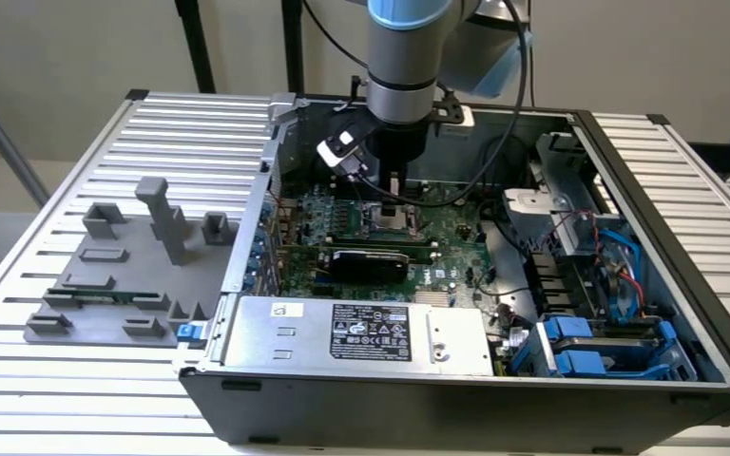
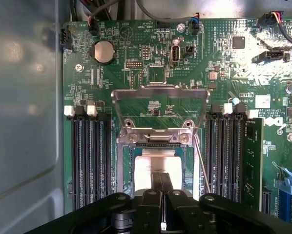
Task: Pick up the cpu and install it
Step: 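Place the cpu into insertion slot, then close the cpu cover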
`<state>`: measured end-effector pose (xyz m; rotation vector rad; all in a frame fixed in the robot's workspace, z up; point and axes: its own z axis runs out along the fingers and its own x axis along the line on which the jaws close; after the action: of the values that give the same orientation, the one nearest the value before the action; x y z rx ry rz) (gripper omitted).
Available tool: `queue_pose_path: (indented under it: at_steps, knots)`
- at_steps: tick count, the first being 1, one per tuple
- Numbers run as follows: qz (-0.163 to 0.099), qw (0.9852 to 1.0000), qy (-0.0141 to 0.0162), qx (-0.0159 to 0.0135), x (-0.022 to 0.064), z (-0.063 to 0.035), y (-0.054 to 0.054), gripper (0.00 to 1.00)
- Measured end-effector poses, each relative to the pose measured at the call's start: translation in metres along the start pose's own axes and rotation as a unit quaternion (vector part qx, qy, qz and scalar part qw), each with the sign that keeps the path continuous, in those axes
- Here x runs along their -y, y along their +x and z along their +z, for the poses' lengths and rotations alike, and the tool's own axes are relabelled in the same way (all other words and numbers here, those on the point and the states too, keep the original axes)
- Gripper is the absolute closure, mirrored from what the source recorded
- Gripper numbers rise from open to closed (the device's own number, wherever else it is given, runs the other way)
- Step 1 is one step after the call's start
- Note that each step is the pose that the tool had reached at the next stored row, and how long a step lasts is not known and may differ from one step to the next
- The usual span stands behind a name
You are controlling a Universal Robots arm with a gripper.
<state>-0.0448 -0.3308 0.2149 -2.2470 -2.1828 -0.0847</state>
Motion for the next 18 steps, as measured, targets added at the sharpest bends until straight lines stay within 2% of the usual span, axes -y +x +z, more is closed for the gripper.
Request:
queue_pose_path:
  at_steps: [16,18]
  knots:
    - [0.0,1.0,-0.0003,0.0,0.0009,-0.0001,-0.0001,0.89]
    - [0.0,1.0,-0.0002,0.0,-0.0022,-0.0001,-0.0002,0.89]
